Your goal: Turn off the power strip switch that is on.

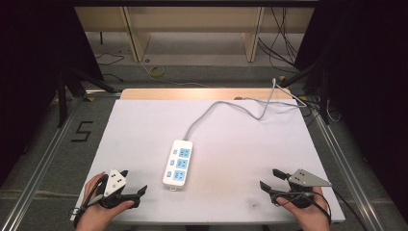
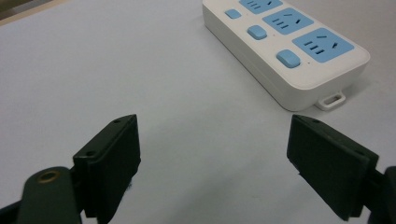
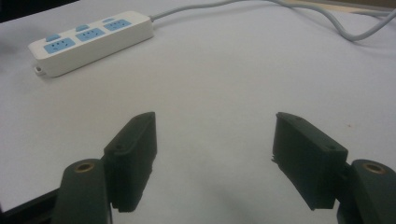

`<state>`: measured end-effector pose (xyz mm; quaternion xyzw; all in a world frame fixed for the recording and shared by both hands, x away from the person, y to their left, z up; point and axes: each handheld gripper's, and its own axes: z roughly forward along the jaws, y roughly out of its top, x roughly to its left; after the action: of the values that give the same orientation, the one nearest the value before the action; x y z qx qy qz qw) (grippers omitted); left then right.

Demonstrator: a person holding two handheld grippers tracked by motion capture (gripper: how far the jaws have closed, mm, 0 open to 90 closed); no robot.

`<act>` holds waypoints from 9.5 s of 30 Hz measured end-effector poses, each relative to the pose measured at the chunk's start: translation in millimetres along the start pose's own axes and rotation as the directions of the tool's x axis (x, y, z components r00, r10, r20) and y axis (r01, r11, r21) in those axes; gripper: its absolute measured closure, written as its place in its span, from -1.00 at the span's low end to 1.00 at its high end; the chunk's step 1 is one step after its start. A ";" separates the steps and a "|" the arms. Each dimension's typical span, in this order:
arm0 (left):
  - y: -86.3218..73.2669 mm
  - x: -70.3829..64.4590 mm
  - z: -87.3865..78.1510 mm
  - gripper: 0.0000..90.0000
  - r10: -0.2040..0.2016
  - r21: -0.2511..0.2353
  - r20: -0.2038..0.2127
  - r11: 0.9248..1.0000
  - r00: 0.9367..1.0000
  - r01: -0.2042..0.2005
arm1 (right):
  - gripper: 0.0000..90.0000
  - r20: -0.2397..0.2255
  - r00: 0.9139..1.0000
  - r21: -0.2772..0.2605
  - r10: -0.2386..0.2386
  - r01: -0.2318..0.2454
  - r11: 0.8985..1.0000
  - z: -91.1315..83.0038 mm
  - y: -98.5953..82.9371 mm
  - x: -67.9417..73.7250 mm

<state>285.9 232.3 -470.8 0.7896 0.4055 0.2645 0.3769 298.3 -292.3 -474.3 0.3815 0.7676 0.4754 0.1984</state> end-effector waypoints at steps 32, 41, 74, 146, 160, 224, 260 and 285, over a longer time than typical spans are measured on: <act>6.3 11.9 -5.0 0.99 -0.072 0.074 -0.018 0.995 0.997 0.073 | -0.30 0.001 1.000 0.007 -0.008 0.008 1.000 0.1 -0.4 1.4; 6.2 12.1 -4.5 0.99 -0.078 0.062 -0.019 0.995 0.997 0.080 | -0.29 -0.001 1.000 0.005 -0.016 0.016 1.000 0.4 -0.1 2.1; 16.8 7.8 0.5 0.99 -0.057 0.071 -0.011 0.996 0.998 0.057 | -0.29 -0.032 0.997 0.016 -0.068 0.069 0.998 4.9 2.0 9.6; 60.9 -6.6 32.6 0.99 -0.003 0.076 0.045 0.997 0.999 0.000 | -0.29 -0.050 0.994 0.030 -0.095 0.096 0.995 12.5 5.2 14.7; 65.9 -6.2 36.2 0.99 -0.005 0.083 0.049 0.997 0.999 0.000 | -0.30 -0.050 0.994 0.028 -0.097 0.099 0.995 12.6 5.2 14.8; 93.0 -16.8 61.8 0.99 0.006 0.119 0.067 0.993 0.998 -0.014 | -0.30 -0.056 0.993 0.031 -0.102 0.104 0.994 13.2 5.0 16.0; 100.6 -16.2 74.7 0.99 0.004 0.159 0.069 0.987 0.998 -0.015 | -0.30 -0.057 0.993 0.032 -0.105 0.106 0.994 13.2 5.0 16.2; 105.2 -13.8 81.5 0.99 -0.004 0.173 0.063 0.985 0.998 -0.007 | -0.30 -0.056 0.993 0.033 -0.107 0.109 0.993 13.4 4.9 16.3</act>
<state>384.0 149.0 -434.1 0.8276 0.4145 0.2035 0.3192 298.9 -270.7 -475.3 0.3298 0.8008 0.4601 0.1958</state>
